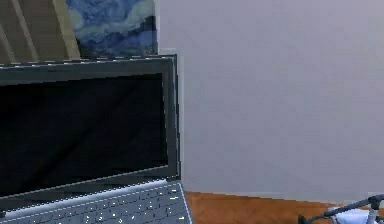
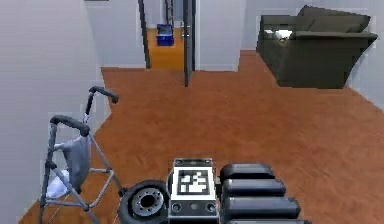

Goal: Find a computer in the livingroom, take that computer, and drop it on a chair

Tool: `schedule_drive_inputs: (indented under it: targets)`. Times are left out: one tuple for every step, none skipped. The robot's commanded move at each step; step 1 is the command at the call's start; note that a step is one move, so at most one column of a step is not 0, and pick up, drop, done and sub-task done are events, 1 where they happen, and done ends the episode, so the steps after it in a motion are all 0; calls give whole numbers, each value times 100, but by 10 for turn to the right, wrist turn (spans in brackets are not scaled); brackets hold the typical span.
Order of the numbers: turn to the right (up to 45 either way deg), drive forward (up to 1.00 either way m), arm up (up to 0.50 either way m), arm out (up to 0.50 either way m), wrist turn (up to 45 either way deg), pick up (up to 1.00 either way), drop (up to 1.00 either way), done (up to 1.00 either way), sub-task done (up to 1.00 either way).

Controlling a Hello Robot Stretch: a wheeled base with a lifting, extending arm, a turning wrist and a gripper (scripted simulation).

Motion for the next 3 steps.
schedule_drive_inputs:
  targets:
    - [30,0,0,0,0,0,0,0,0]
    - [450,0,0,0,0,0,0,0,0]
    - [450,0,0,0,0,0,0,0,0]
